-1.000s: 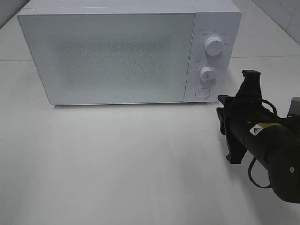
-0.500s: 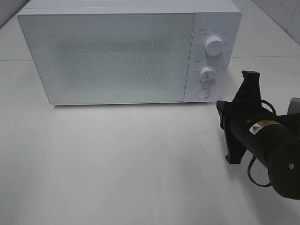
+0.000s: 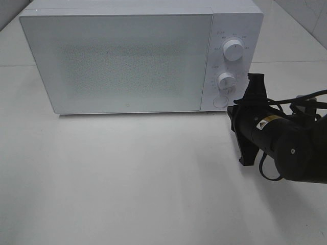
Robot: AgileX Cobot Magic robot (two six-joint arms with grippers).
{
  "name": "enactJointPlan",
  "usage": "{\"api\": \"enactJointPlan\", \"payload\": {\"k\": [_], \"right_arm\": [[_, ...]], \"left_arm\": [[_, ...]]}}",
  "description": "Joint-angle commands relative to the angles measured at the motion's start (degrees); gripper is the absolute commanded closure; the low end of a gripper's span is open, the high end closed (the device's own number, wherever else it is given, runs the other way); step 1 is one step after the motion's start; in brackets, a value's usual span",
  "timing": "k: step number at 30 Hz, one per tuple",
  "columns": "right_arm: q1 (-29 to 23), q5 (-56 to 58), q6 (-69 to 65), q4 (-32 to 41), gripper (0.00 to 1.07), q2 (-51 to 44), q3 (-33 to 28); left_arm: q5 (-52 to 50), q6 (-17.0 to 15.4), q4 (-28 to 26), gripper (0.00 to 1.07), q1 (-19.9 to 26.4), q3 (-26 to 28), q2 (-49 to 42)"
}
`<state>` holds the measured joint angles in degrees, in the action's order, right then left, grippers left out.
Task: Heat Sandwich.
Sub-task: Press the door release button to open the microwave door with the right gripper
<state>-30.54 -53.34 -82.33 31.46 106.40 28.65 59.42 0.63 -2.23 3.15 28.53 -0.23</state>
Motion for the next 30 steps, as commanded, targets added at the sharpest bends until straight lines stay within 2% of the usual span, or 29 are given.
{"api": "enactJointPlan", "payload": {"k": [1,14,30], "right_arm": [[1.15,0.74,-0.11,-2.52,1.07,1.09,1.55],[5.27,5.73,0.11,-7.96,1.07,6.93,9.74],[7.96,6.13,1.15,-8.19,1.07,12.15,16.33]], "left_arm": [[-0.06,0.11,-0.23,0.05,0.11,-0.17,-1.43],[-0.06,0.11,-0.23,0.05,0.11,-0.17,-1.43],[-0.06,0.11,-0.23,0.05,0.11,-0.17,-1.43]]}}
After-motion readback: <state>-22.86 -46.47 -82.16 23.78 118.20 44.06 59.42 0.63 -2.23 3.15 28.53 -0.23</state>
